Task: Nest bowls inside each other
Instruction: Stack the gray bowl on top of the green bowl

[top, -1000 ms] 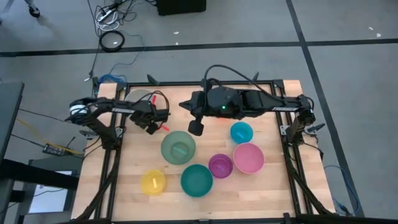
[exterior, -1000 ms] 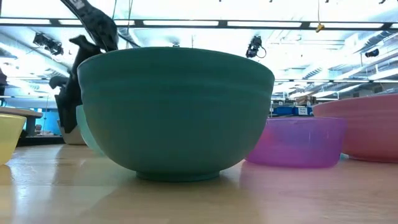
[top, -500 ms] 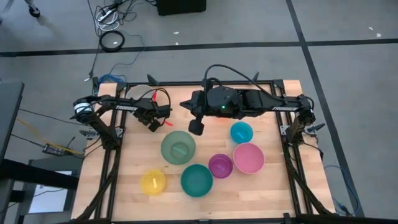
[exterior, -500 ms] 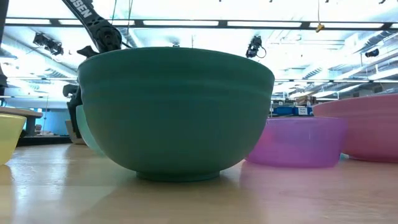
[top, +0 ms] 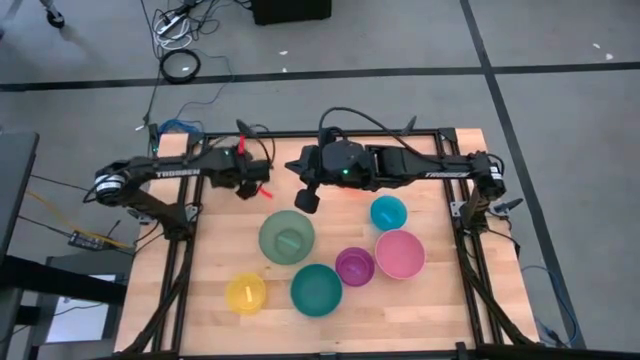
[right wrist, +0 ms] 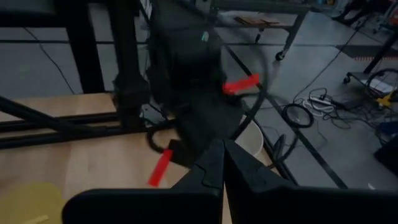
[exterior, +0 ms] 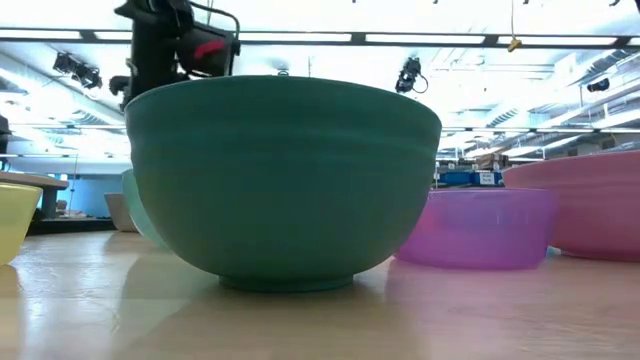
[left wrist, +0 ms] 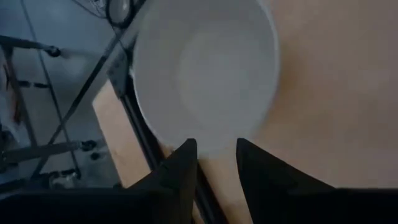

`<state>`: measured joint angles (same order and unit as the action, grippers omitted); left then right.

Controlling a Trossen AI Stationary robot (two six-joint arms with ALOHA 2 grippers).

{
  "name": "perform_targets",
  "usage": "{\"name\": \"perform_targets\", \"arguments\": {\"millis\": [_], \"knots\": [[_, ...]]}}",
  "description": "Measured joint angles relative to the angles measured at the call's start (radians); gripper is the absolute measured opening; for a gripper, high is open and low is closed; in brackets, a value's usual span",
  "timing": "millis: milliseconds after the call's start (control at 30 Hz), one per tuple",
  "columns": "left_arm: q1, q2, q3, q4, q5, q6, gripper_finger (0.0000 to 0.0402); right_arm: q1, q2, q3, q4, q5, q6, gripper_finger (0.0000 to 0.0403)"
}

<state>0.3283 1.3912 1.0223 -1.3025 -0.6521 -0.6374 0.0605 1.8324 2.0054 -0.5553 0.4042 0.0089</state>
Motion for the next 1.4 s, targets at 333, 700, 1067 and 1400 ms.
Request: {"name": "perform_targets", "arguments": {"millis": [333, 700, 1067, 1400], "knots": [[0.19, 0.091, -0.028, 0.24, -0.013, 0.226, 0.0122, -0.005, 0.0, -0.036, 0.01, -0.003, 0.041, 0.0001], [0.234, 0.228, -0.098, 0.314, 0.176, 0.28, 0.0122, -0.002, 0.0, -0.036, 0.01, -0.002, 0.041, 0.0001], [0.159, 0.233, -0.058, 0.496, 0.324, 0.298, 0.0122, -0.002, 0.0, -0.036, 0.009, -0.001, 0.041, 0.0001], [0.09, 0.231, 0.128, 0.425, 0.32, 0.319, 0.0122, -0.002, 0.0, -0.036, 0.008, -0.001, 0.041, 0.0001]]}}
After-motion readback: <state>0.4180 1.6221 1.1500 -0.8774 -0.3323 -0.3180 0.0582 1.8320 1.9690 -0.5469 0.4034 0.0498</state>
